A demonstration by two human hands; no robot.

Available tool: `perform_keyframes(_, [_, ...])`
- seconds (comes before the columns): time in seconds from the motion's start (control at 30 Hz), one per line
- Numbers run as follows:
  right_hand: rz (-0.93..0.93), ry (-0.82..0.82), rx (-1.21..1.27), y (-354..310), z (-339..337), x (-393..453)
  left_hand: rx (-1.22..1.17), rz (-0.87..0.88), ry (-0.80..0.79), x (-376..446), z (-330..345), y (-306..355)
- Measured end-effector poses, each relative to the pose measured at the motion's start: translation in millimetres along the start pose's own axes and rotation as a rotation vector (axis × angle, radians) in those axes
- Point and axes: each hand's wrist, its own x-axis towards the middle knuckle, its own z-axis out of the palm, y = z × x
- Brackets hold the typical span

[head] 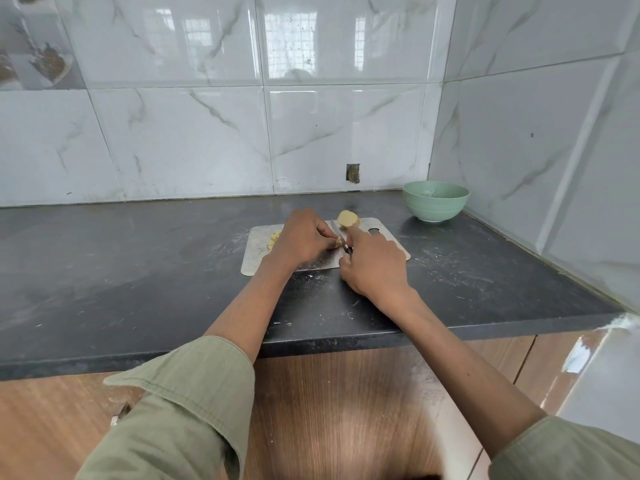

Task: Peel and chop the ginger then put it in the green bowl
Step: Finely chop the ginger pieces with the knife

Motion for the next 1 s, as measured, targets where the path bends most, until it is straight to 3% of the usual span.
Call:
perform_keyframes(0.77, [-0.010,0.013,0.108,9.0,5.4,0.2,-0.019,-0.003,0.005,-1.9,-0.7,-0.5])
perform_keyframes(1.0, [0.006,-0.108,0.092,11.3,3.4,15.1,-0.017,0.005,-0.011,-1.7,-0.4,0.3])
